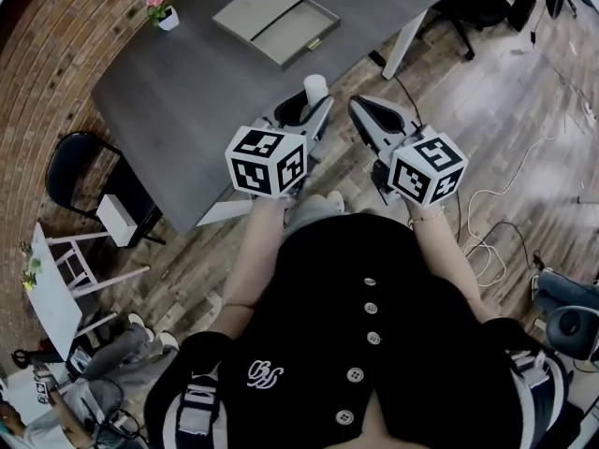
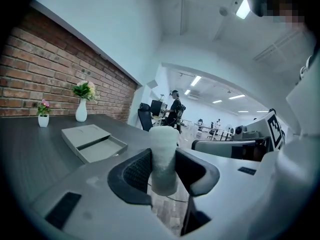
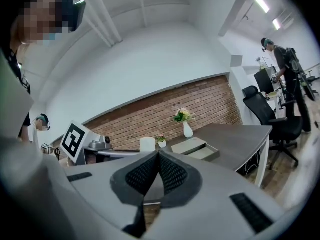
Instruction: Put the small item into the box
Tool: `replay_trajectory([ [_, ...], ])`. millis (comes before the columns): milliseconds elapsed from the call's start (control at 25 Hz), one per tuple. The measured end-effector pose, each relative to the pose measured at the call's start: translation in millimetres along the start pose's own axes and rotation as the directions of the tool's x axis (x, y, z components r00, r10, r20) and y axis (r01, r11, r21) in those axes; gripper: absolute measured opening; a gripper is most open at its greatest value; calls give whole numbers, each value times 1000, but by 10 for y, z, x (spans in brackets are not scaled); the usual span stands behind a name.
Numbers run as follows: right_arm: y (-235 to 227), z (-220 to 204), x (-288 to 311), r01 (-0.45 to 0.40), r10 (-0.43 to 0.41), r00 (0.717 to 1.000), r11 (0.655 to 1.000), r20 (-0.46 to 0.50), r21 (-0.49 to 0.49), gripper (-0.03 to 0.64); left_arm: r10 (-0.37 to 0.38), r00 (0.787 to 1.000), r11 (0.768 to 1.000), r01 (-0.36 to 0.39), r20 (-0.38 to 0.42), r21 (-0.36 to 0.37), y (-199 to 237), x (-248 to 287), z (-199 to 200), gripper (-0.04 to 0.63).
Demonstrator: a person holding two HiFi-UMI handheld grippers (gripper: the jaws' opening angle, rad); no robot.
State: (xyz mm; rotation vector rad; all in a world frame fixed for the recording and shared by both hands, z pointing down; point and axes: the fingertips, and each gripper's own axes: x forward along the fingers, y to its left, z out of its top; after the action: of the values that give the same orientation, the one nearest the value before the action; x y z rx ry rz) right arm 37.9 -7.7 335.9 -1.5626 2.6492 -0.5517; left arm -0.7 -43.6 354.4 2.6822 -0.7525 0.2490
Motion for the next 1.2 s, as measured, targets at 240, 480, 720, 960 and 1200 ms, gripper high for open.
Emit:
replay_trajectory([
  [240, -215, -75, 384, -12, 14, 998, 999, -54, 31, 5, 3, 999, 1000, -5, -42, -27, 323, 270, 12, 139],
  [480, -555, 25, 775, -44, 47, 996, 998, -78, 36, 5, 48, 997, 998, -50, -61, -41, 640, 490, 51, 138],
  [720, -919, 280, 1356, -129, 129, 987, 992, -97, 7, 5, 128, 990, 990, -130, -56, -44, 1189, 818, 277, 138],
  [960, -1335, 562, 2039, -238, 234, 963, 971, -134, -9, 5, 237, 970, 970, -239, -50, -44, 1812, 1188, 575, 138],
  [1200, -1585, 702, 2407, -333, 322, 928, 943, -187, -27, 5, 336, 940, 938, -340, -62, -66, 2178, 1398, 670, 138],
])
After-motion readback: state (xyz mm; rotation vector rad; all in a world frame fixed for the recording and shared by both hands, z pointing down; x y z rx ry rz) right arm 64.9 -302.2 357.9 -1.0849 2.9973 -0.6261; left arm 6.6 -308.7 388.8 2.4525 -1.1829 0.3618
